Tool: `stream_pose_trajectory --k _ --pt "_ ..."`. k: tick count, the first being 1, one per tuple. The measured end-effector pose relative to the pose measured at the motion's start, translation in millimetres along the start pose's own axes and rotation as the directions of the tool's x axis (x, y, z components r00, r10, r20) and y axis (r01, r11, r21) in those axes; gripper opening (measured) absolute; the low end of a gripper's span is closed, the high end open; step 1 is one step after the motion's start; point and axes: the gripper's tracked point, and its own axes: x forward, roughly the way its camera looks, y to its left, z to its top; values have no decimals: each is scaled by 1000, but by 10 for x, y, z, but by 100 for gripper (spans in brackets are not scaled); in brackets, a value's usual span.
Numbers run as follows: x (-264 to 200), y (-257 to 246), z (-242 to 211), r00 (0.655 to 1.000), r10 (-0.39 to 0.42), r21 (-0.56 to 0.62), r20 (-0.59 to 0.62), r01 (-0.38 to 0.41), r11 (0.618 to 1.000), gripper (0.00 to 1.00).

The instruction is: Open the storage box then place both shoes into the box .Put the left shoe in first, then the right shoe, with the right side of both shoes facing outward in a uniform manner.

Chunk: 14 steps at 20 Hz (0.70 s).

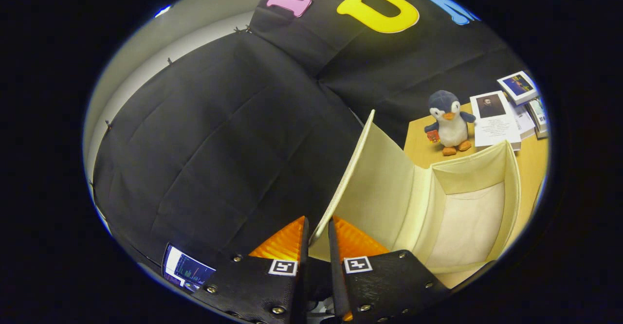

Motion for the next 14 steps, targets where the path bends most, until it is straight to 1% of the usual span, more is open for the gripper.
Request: stream_pose_trajectory --k 1,4,5,6,10,14 --pt "51 42 -13 1000 7 -20 -5 -7 1000 21" --pt "86 67 -33 1000 -1 -81 -4 1 997 71" --pt "63 36 -21 1000 -10 -99 4 10 995 81" --pt "53 -17 17 1000 -22 -116 17 23 993 97" --pt "-162 -283 131 993 -99 -191 57 108 976 97" --pt "-470 -595 269 979 -173 -259 109 196 946 97"
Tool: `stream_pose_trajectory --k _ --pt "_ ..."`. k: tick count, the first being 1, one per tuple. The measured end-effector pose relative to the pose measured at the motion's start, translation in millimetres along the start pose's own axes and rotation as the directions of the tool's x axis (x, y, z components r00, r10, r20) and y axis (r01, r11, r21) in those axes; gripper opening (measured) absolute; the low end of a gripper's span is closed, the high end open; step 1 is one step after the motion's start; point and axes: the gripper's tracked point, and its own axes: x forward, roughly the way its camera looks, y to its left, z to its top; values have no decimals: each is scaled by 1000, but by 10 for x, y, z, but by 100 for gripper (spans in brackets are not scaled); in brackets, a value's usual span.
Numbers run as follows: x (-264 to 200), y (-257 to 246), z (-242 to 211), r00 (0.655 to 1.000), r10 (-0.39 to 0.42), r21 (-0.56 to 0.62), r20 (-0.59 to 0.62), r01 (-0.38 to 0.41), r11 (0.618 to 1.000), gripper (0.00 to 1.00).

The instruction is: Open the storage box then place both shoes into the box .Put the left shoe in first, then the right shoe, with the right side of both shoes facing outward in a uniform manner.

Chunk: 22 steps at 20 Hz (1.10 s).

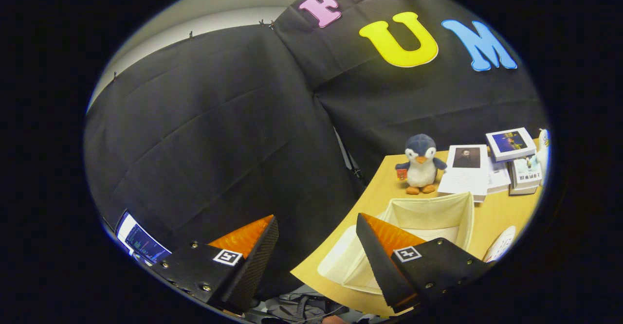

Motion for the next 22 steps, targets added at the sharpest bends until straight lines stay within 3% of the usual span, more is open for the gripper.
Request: stream_pose_trajectory --k 6,12,22 --pt "-393 -581 103 990 -137 -48 45 139 989 97" --pt "-819 -1306 86 956 -286 -51 70 290 956 97" --pt "-1204 -2238 -238 897 -442 -6 13 442 897 97"
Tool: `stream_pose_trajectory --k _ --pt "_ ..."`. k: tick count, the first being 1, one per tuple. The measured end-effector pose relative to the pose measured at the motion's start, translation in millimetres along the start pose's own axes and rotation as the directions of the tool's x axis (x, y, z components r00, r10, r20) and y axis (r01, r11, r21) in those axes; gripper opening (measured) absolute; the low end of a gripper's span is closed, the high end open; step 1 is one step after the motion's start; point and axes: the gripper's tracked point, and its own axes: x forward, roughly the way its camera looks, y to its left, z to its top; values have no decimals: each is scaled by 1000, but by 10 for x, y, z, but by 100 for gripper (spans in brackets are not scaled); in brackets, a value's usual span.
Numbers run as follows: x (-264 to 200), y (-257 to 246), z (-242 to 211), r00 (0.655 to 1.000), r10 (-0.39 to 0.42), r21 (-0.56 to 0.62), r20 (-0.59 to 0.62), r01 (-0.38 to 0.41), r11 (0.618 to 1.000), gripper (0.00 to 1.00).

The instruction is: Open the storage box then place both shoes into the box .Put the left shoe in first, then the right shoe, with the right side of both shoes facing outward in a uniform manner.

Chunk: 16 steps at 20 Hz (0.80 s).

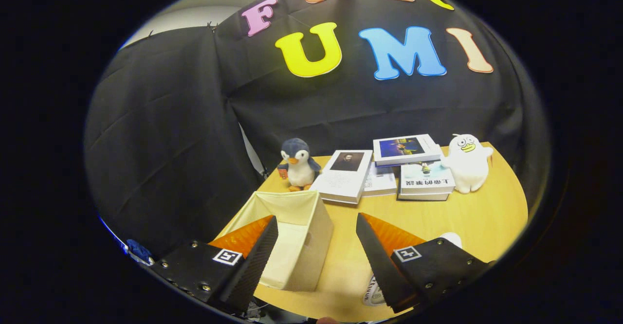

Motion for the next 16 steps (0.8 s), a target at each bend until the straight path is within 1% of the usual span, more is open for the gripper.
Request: stream_pose_trajectory --k 5,9,16 --pt "82 -475 -247 996 -69 22 -52 70 997 98" --pt "137 -815 -518 987 -118 23 -108 121 992 98" --pt "208 -1253 -1029 966 -149 44 -210 162 986 98"
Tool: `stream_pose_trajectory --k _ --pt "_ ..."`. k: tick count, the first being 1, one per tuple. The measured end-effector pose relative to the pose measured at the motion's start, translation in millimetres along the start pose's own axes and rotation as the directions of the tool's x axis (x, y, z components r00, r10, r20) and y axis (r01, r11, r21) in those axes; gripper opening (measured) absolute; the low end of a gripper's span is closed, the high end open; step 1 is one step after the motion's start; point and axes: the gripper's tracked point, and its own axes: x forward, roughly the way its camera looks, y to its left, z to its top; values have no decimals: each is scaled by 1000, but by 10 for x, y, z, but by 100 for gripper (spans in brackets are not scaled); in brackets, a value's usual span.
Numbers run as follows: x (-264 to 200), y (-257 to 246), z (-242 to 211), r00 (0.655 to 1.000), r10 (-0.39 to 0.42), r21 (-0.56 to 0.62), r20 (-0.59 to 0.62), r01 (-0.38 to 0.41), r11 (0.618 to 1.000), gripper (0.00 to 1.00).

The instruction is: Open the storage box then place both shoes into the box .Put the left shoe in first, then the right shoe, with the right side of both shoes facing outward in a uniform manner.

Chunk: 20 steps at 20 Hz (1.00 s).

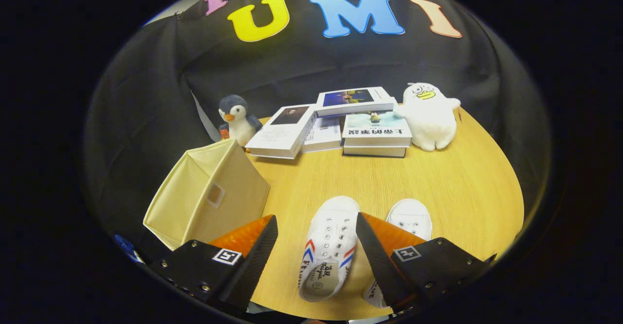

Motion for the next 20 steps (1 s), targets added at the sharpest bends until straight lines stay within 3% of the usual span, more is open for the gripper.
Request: stream_pose_trajectory --k 8,11,14,16,20 --pt "283 -249 -449 992 6 14 -128 -4 1000 97" --pt "346 -268 -626 983 12 23 -184 -8 1000 84" --pt "398 -319 -749 974 10 26 -224 -4 1000 83" --pt "440 -362 -814 970 9 35 -245 0 999 76" --pt "509 -337 -849 964 32 66 -263 -15 998 76"
